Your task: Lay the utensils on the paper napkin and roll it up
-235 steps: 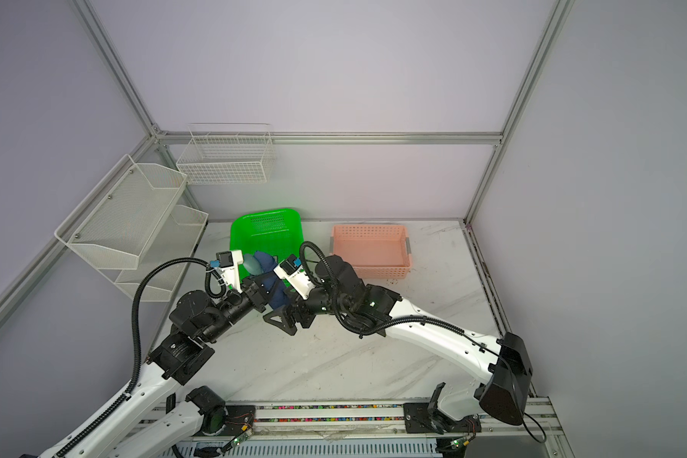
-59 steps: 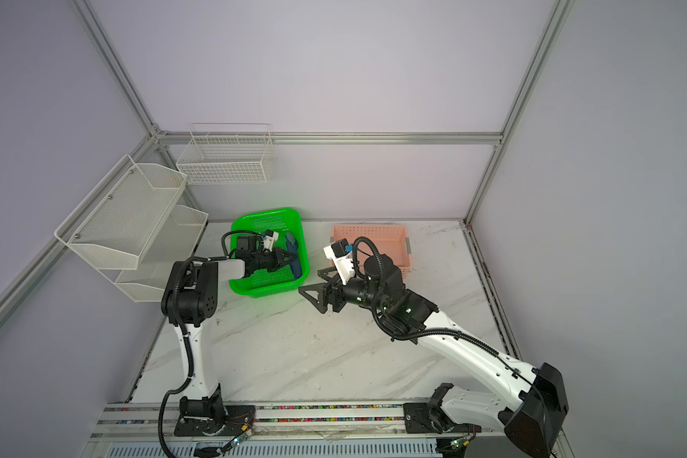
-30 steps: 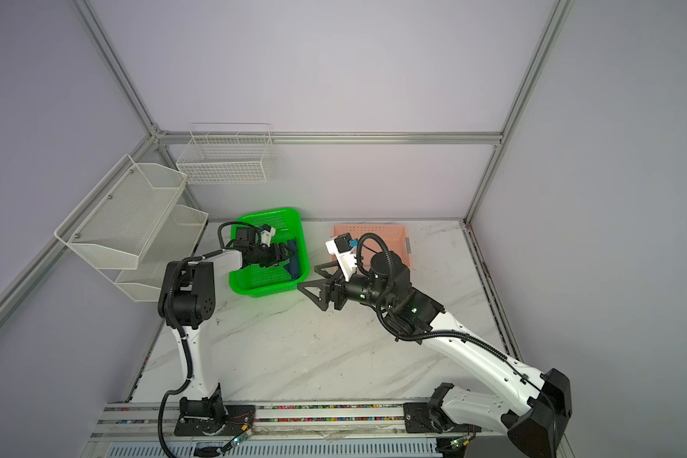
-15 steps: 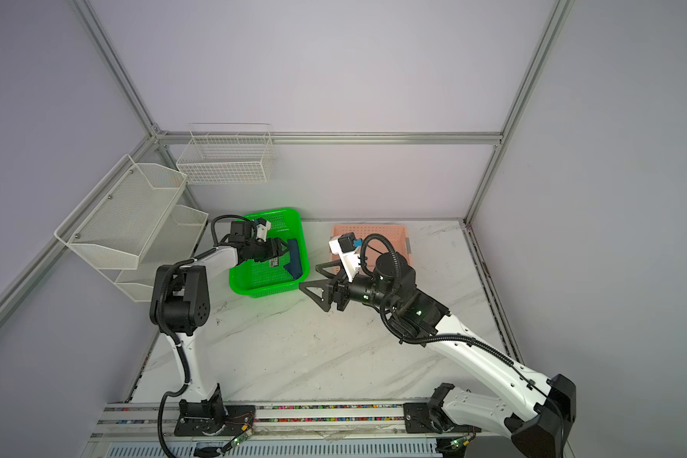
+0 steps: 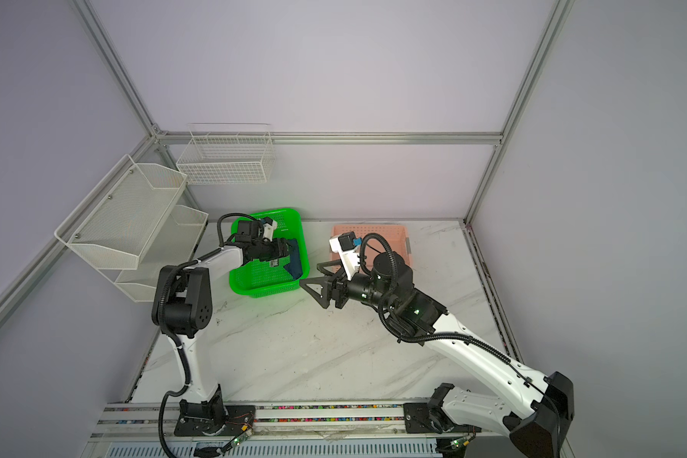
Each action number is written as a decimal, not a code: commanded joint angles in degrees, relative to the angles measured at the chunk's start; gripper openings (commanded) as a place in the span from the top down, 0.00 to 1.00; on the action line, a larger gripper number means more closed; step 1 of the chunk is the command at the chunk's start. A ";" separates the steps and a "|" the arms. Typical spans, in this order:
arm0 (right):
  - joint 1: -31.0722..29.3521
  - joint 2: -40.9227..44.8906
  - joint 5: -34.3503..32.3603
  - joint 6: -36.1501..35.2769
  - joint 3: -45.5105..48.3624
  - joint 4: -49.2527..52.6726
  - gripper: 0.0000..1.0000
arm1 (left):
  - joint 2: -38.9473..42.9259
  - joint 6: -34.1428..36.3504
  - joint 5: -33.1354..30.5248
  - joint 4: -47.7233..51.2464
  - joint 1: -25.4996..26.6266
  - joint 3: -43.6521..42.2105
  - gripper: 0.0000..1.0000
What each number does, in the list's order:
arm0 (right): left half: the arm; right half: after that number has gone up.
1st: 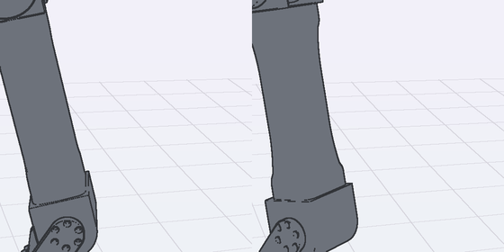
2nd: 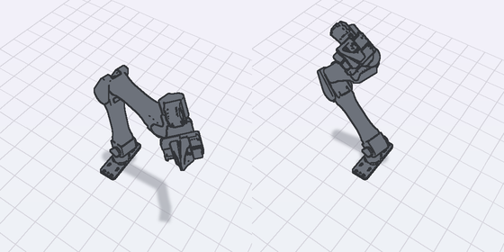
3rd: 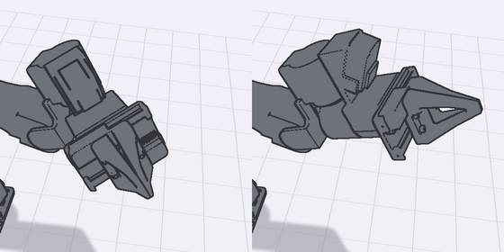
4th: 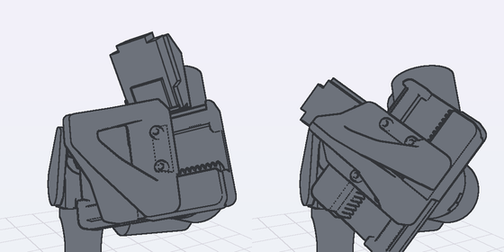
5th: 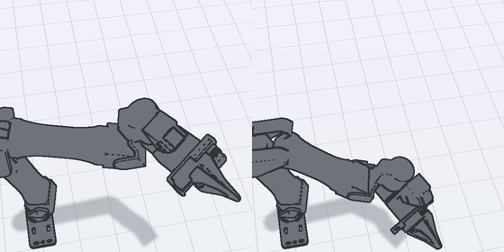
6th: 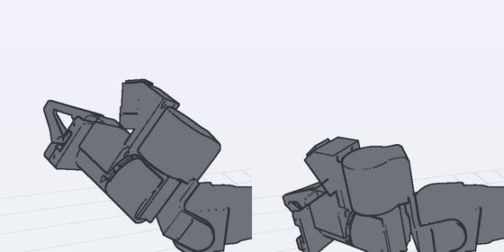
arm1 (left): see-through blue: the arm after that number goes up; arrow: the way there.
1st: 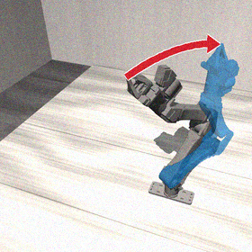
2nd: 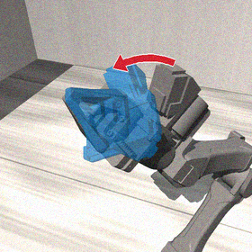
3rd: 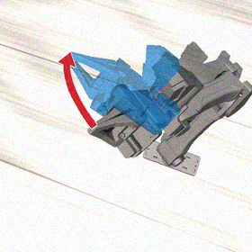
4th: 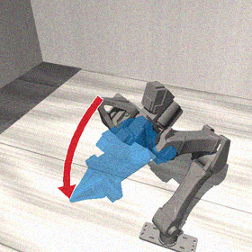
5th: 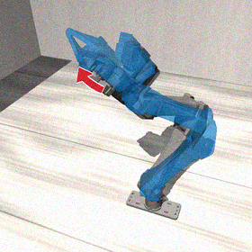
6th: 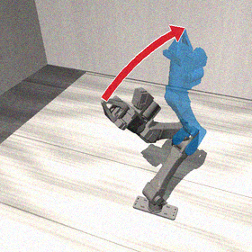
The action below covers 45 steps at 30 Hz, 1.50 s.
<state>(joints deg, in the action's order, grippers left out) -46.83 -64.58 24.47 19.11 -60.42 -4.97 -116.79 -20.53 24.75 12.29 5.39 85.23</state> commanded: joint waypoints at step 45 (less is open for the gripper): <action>29.45 -30.60 -67.04 -22.62 43.83 -86.81 0.03 | 32.42 18.97 -67.22 -81.55 3.94 -72.56 0.01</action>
<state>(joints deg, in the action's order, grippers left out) -18.09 -92.44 -46.68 0.27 -17.30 -73.49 -79.57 -5.63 -46.98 -47.88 10.09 15.35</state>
